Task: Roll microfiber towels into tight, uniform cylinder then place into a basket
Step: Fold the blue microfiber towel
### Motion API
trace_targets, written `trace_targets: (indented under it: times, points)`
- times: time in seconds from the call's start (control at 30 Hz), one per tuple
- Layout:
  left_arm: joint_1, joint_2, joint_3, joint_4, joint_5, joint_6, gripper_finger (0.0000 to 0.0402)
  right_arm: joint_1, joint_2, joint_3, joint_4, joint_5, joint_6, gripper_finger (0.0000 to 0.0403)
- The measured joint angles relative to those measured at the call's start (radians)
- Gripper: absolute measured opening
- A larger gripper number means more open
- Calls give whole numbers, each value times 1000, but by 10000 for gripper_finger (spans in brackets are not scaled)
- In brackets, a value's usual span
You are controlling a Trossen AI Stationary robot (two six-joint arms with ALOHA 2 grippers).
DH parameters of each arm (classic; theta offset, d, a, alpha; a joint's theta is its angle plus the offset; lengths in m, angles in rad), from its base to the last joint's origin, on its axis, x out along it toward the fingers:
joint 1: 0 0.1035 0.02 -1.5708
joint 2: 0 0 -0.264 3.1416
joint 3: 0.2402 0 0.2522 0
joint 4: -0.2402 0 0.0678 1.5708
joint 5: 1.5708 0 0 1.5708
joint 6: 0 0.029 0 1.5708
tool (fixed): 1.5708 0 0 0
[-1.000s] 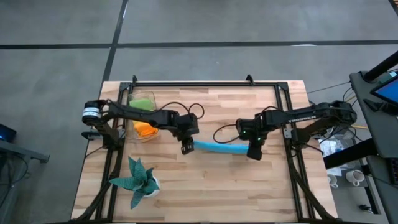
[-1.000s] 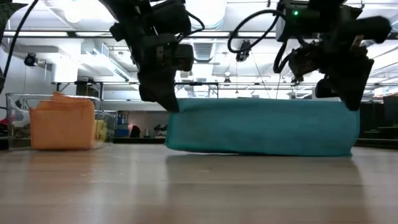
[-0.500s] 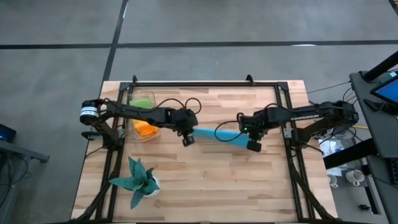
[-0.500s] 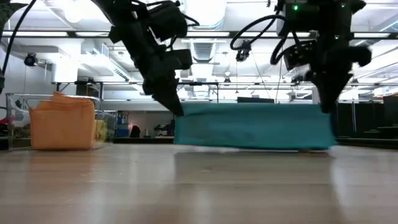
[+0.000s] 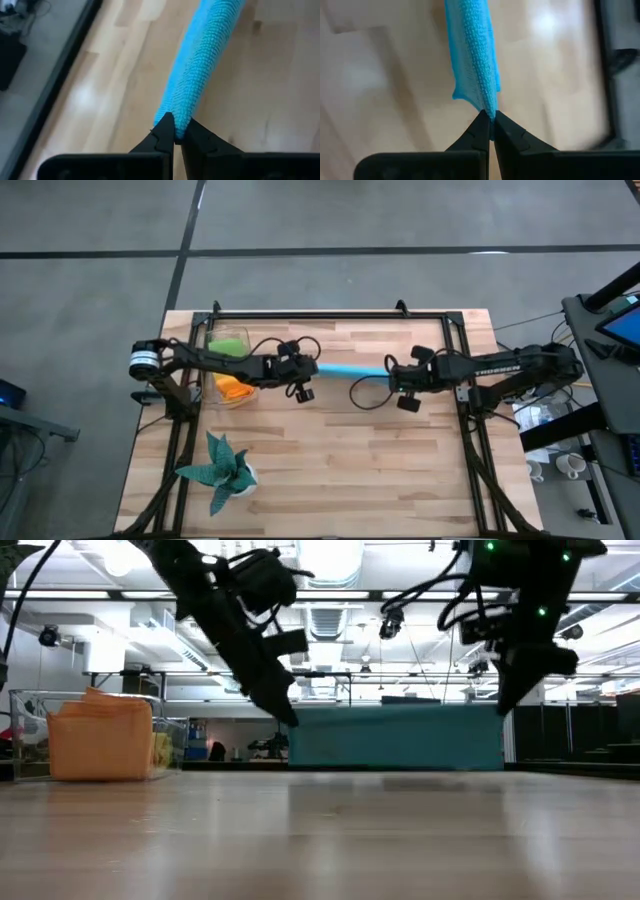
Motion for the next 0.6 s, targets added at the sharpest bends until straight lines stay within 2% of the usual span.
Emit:
trace_targets:
  times: [0.1, 0.23, 0.33, 0.5, 0.6]
  points:
    - [-14, 0, -61, 53, 12, -47, 1, 25, 4, -55, 67, -62, 18, 8]
    - [-48, 0, -134, 107, 80, -124, 1, 97, 28, -63, 97, -113, 44, 8]
    - [-86, 1, -172, 136, 113, -187, 1, 138, 42, -63, 126, -215, 80, 8]
    - [-156, 2, -192, 155, 120, -217, 1, 210, 101, -64, 139, -280, 146, 8]
    - [-190, 2, -194, 152, 166, -246, 1, 241, 143, -64, 159, -333, 172, 8]
